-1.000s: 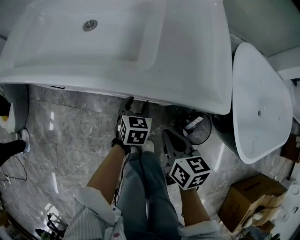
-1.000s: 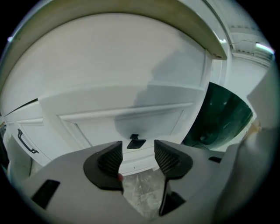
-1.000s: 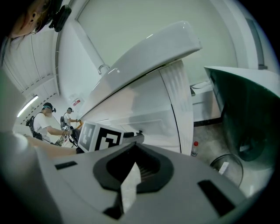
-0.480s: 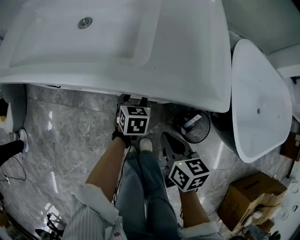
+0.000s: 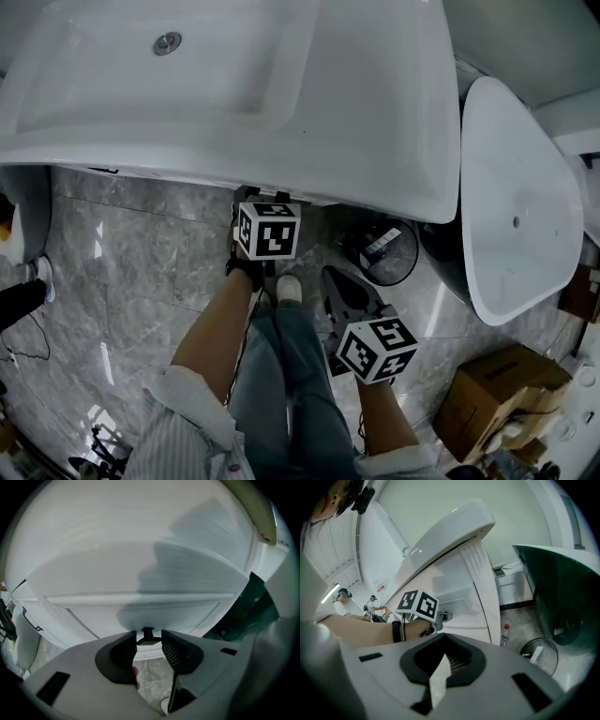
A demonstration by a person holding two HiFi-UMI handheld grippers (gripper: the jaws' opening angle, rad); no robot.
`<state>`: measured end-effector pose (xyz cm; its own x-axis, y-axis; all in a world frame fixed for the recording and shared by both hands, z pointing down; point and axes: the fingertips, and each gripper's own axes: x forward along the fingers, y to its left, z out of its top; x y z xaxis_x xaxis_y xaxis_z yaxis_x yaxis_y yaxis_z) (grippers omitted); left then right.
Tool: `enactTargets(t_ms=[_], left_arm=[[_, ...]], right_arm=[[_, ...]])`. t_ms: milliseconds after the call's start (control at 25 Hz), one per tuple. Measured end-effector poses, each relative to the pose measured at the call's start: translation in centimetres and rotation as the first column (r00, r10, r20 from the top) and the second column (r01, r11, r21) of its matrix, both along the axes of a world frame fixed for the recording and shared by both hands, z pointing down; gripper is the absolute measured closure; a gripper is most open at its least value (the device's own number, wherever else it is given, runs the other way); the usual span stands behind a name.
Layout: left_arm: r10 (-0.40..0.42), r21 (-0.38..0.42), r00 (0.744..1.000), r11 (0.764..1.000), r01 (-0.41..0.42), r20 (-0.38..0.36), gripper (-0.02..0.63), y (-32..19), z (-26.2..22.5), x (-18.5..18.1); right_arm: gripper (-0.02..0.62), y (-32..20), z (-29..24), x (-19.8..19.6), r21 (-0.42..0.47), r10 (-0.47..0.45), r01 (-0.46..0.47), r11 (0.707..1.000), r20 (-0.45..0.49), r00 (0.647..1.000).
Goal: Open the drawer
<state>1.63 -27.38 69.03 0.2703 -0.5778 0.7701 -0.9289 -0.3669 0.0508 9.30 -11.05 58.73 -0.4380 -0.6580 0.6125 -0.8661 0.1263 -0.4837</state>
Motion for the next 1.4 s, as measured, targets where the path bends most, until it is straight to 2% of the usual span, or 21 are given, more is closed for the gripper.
enactTargets(t_ms=[160, 320, 440, 1400], left_arm=[[0.003, -0.025, 0.999, 1.000, -0.004, -0.036, 0.440, 0.0, -0.1, 0.0], [-0.031, -0.036, 0.996, 0.999, 0.028, -0.088, 0.448, 0.2, -0.2, 0.0], [-0.036, -0.039, 0.994, 0.999, 0.032, -0.101, 0.451, 0.4, -0.2, -0.1], [-0.051, -0.053, 0.995, 0.998, 0.046, -0.091, 0.459, 3.7, -0.3, -1.0]], right_arm=[[0.591, 0.3, 0.1, -0.1, -0.006, -0.002, 0.002, 1.000, 0.004, 1.000], [0.591, 0.8, 0.4, -0.4, -0.011, -0.005, 0.005, 1.000, 0.006, 1.000], [0.591, 0.9, 0.5, -0.5, -0.015, -0.007, 0.007, 1.000, 0.009, 1.000], [0.591, 0.8, -0.2, -0.2, -0.005, 0.020, -0.020, 1.000, 0.008, 1.000]])
